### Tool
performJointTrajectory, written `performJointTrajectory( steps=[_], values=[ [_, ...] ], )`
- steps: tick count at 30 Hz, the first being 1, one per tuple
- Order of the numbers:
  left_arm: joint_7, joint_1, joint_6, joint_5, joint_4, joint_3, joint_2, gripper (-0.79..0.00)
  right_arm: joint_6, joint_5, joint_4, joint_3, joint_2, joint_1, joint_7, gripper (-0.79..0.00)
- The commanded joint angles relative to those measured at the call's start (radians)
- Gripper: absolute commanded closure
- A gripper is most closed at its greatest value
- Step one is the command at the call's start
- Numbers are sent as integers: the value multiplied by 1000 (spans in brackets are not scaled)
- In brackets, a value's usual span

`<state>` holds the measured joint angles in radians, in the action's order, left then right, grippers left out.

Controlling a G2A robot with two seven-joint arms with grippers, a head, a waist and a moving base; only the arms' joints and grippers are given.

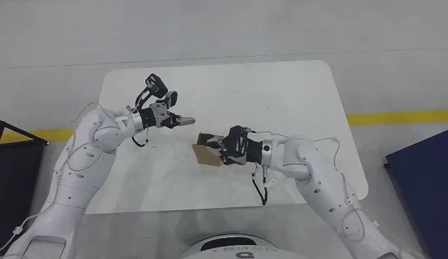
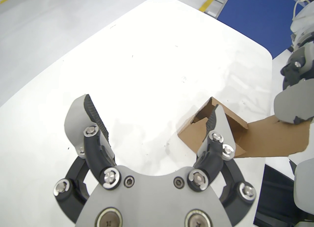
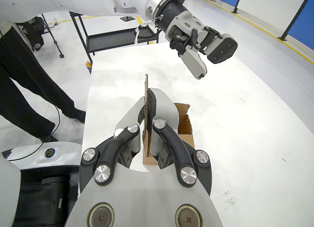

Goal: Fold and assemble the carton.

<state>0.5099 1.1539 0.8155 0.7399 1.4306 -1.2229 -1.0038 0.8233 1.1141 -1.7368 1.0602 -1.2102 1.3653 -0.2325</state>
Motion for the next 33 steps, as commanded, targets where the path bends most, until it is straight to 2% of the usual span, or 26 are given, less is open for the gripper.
performJointTrajectory(
  steps=[1, 6, 10, 14, 22, 33],
  values=[
    [26, 9, 29, -17, 11, 0, 4, -785, -9, -22, -15, 26, 4, 14, 29, -785],
    [111, 36, 93, -77, 40, -3, 18, -785, -31, -39, -63, 108, 20, 75, 85, -785],
    [149, 51, 104, -92, 58, -9, 27, -785, -138, 7, -56, 154, 29, 123, 39, -785],
    [151, 57, 112, -39, 60, -5, 32, -785, -224, 17, -5, 131, 25, 119, -4, -785],
    [106, 52, 121, 50, 42, 23, 33, -785, -302, 46, 62, 51, 10, 57, -16, -785],
    [38, -42, 114, 146, -14, 148, 5, -785, -346, 76, 149, -43, -10, -33, -71, -785]
  ],
)
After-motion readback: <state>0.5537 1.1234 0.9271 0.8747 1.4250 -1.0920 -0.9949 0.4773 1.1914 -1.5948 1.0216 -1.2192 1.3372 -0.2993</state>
